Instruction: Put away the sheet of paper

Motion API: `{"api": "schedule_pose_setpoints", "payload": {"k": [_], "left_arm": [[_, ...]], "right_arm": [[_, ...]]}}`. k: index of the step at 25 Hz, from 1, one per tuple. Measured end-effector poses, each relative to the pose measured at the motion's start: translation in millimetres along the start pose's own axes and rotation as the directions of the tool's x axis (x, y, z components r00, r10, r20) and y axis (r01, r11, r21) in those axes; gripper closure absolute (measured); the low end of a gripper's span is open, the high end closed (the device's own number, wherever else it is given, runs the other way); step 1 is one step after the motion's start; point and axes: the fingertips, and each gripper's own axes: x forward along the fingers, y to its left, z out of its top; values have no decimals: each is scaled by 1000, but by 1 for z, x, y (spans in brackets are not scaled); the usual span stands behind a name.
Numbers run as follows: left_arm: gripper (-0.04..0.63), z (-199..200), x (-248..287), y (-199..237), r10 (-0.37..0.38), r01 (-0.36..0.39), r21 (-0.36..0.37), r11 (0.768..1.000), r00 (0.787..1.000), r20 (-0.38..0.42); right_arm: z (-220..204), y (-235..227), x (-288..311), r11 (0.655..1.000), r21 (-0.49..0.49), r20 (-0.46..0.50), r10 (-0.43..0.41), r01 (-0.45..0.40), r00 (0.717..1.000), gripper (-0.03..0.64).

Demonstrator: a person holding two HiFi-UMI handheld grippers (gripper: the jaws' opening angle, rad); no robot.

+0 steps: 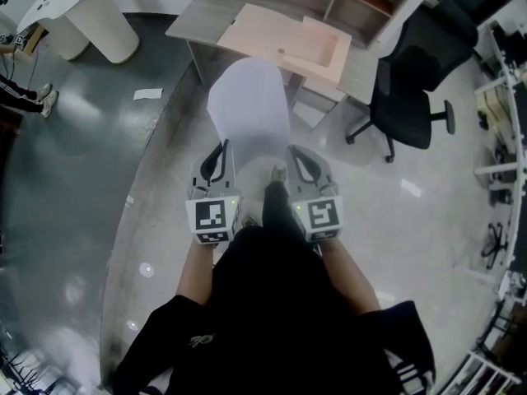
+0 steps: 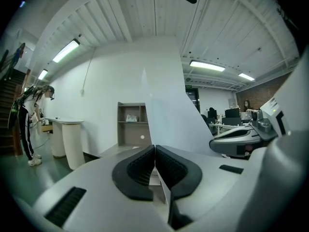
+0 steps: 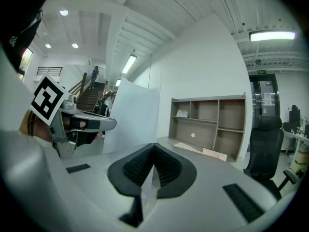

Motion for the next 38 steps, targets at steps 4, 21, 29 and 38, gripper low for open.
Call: {"api": "schedule_pose_setpoints", "payload": {"k": [4,21,29,38], "left_arm": [[549,-5,4,8,27,-27,-3,1000,1000,-16],[549,-21,133,21,8,-8,5,1000,991,-133],[549,-6,228,20,9,-6,21,1000,983,-182],[549,-2,300,21,26,-25,6,1000,968,-251]], "right_arm": [[0,0,13,1000,-2,9,25,-25,1000,600],[-22,-84,108,996,82,-51,38,-33,998,600],[-21,-149,169,991,119,-66,75,-67,995,600],[-23,-204,210,981,161,-79,119,-105,990,600]]}}
